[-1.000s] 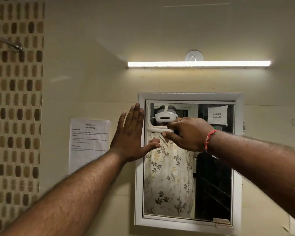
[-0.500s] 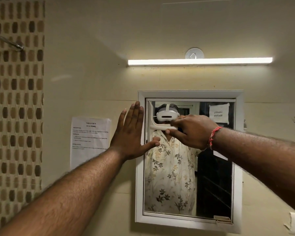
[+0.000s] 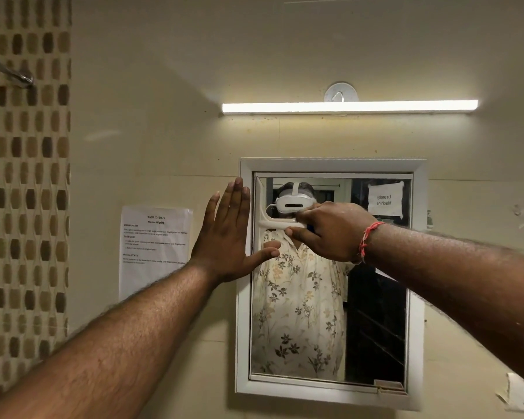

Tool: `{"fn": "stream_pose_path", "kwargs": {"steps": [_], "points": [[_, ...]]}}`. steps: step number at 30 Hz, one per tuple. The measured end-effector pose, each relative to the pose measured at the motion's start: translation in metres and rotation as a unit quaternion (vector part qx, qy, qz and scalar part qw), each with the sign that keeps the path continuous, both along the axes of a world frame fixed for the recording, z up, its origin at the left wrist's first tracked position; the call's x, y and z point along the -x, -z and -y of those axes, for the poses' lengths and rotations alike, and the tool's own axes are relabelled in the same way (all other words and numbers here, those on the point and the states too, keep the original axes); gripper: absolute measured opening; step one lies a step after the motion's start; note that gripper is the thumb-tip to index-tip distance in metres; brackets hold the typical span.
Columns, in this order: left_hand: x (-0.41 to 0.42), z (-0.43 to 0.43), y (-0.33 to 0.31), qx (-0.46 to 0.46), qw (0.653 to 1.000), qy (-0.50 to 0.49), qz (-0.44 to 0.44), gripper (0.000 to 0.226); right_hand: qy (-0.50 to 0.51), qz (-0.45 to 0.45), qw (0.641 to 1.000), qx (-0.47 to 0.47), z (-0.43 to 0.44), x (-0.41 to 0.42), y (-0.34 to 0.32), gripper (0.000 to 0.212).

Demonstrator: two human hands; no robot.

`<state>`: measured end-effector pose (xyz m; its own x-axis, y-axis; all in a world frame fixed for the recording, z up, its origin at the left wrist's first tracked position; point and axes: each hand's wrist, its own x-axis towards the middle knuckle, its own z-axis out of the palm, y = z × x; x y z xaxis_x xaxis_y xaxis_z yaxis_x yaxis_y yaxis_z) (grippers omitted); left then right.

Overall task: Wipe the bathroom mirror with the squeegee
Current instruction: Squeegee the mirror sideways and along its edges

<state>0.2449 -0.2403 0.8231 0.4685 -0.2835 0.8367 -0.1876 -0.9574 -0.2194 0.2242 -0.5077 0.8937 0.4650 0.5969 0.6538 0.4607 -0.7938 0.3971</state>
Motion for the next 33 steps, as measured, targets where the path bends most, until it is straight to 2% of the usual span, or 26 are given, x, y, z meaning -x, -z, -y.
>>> {"fn": "stream_pose_path", "kwargs": {"steps": [4,9,19,23,27,33], "points": [[0.001,-0.002,0.0,-0.008,1.0,-0.013,0.006,0.133,0.007,0.0,1.0,0.006,0.0,0.003,0.0,0.066],[-0.002,-0.002,0.004,-0.005,1.0,-0.006,0.016,0.131,0.009,-0.01,1.0,0.0,-0.001,0.005,-0.002,0.063],[-0.003,0.002,0.009,-0.005,1.0,-0.007,0.022,0.129,0.024,-0.018,0.999,-0.012,0.043,-0.002,0.0,0.085],[-0.004,0.003,0.01,-0.003,1.0,-0.006,0.028,0.128,0.044,-0.03,0.998,-0.017,0.06,-0.001,0.001,0.086],[-0.006,0.0,0.01,-0.014,0.999,-0.023,0.036,0.128,0.057,-0.034,0.997,-0.032,0.079,0.005,-0.001,0.101],[-0.006,-0.002,0.01,-0.015,0.998,-0.009,0.052,0.127,0.077,-0.061,0.995,-0.025,0.116,0.025,-0.002,0.083]]}}
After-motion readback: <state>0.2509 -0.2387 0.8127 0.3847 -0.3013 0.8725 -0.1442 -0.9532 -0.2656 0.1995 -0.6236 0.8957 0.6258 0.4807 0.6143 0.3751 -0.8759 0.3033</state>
